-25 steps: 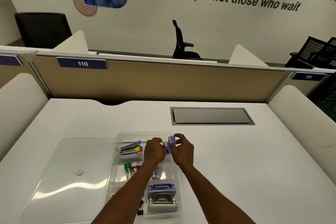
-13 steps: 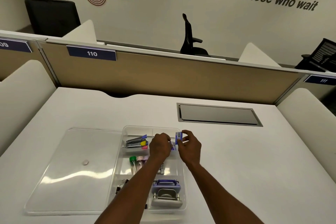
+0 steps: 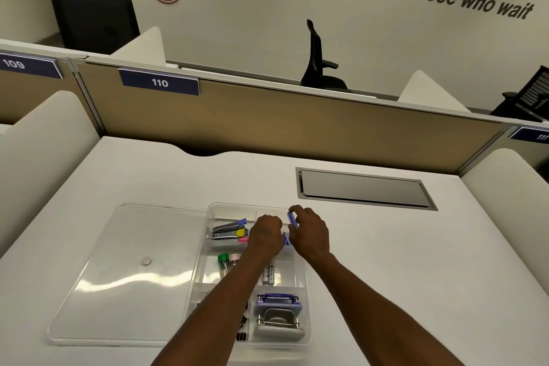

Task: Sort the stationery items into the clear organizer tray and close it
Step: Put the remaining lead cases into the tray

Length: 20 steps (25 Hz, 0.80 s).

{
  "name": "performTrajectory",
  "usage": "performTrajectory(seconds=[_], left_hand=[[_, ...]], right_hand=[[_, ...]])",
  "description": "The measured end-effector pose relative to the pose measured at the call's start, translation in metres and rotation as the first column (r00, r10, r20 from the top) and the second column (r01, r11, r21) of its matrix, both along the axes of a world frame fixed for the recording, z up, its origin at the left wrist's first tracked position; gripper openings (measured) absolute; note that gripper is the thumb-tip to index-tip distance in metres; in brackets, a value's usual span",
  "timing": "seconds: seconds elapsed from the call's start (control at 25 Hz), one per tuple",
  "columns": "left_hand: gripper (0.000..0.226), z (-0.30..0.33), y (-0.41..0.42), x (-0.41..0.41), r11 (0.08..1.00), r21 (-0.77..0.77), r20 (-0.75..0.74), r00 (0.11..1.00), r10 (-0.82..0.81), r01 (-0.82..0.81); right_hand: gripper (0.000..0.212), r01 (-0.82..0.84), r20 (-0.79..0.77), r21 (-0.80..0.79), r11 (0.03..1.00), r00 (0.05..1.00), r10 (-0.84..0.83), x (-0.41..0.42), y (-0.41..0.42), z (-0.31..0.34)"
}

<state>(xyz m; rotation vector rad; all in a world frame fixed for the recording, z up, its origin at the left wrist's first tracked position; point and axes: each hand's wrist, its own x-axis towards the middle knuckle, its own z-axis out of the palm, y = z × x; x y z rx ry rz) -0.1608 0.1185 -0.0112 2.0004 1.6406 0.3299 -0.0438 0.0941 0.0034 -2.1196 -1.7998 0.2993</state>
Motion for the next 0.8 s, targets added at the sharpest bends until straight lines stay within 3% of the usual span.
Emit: performTrajectory(seconds=[0.16, 0.32, 0.48, 0.6, 0.68, 0.8], left_hand=[[0.04, -0.004, 0.0, -0.004, 1.0, 0.023, 0.026, 1.0, -0.012, 0.011], [0.043, 0.0, -0.001, -0.004, 1.0, 0.002, 0.055, 0.998, -0.013, 0.013], [0.054, -0.004, -0.008, -0.005, 0.996, 0.085, 0.055, 0.998, 0.015, -0.02], [0.037, -0.004, -0.007, -0.005, 0.998, 0.033, -0.03, 0.999, -0.045, 0.046], [0.03, -0.002, -0.004, -0.006, 0.995, -0.019, -0.048, 0.994, -0.095, 0.095], [0.037, -0.003, -0.001, -0.008, 0.994, -0.002, 0.022, 0.994, -0.11, 0.11]], right_hand=[[0.05, -0.093, 0.152, -0.036, 0.995, 0.984, 0.098, 0.0, 0.002, 0.0], [0.028, -0.113, 0.211, -0.001, 0.994, 0.971, 0.11, 0.001, 0.004, -0.005], [0.023, -0.124, 0.192, 0.026, 0.992, 0.974, 0.116, 0.001, 0.007, -0.007], [0.021, -0.117, 0.211, 0.051, 0.992, 0.972, 0.104, 0.003, 0.004, -0.009], [0.02, -0.139, 0.288, 0.014, 0.99, 0.949, 0.129, 0.002, 0.001, -0.012], [0.026, -0.179, 0.314, -0.107, 0.978, 0.927, 0.204, 0.002, 0.001, -0.016]])
